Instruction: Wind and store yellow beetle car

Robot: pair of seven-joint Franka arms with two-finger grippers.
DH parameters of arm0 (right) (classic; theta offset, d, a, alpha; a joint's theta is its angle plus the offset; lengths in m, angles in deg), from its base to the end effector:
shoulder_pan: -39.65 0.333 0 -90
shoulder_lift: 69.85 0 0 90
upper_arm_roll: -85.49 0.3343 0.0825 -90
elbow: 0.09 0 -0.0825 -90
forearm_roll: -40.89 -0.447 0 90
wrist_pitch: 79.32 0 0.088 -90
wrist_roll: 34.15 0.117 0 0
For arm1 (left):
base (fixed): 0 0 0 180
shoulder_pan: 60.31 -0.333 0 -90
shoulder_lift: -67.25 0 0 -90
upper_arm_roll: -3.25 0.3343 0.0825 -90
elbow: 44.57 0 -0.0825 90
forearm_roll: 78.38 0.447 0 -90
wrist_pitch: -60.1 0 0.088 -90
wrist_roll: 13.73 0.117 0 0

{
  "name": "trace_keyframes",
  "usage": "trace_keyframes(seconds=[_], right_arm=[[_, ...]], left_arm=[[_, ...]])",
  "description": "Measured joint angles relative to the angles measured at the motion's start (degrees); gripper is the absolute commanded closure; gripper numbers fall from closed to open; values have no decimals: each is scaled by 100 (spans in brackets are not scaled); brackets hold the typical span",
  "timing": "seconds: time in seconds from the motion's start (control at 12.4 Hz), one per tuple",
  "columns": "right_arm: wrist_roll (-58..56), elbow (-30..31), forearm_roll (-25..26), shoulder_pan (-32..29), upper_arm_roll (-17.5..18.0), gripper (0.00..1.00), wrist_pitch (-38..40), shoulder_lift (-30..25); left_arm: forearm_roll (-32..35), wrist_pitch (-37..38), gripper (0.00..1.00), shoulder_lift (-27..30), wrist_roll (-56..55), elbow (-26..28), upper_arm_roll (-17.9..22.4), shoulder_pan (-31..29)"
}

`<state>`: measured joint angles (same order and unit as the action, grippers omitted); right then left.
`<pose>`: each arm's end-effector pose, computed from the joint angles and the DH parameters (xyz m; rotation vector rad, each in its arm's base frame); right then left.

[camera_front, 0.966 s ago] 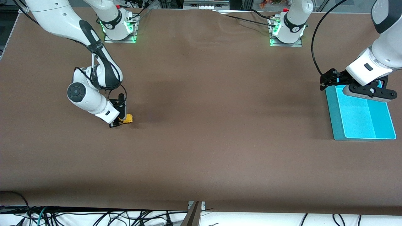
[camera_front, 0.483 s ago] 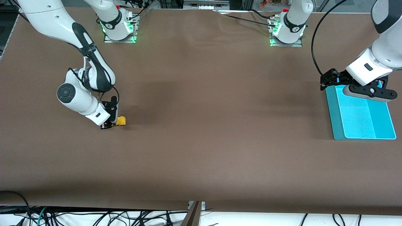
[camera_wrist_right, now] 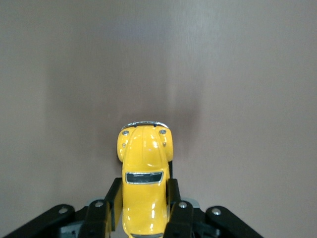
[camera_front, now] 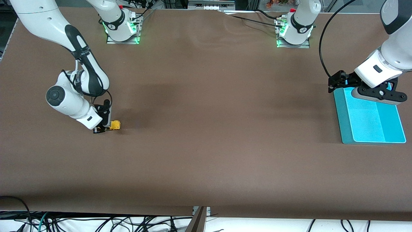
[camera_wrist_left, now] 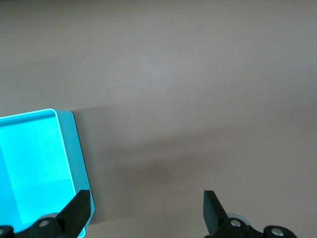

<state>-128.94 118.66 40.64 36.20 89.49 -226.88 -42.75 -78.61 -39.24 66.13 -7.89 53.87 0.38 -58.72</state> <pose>0.6365 0.0068 0.1558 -2.1283 -2.3090 -0.0722 0.6291 -0.0493 0.5554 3.1240 -0.2805 -0.0059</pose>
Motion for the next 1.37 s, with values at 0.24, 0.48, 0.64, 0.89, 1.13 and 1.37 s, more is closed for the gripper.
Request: trace_keyframes(seconds=[0.24,0.48,0.64,0.89,1.13,1.37], right_arm=[[-508,-1,-21,-370,-9,91,-59,8],[-868,-9,-36,-755,-8,90,-145,26],[-1019,-20,-47,-913,-5,90,-156,34],[-1137,-25,-68,-1022,-5,83,-160,37],[-1127,-36,-69,-1024,11,63,-138,39],[-1093,-118,-69,-1028,170,37,108,61]], left_arm=[[0,0,0,0,0,0,0,0],[0,0,0,0,0,0,0,0],[0,0,0,0,0,0,0,0],[0,0,0,0,0,0,0,0],[0,0,0,0,0,0,0,0],[0,0,0,0,0,0,0,0]])
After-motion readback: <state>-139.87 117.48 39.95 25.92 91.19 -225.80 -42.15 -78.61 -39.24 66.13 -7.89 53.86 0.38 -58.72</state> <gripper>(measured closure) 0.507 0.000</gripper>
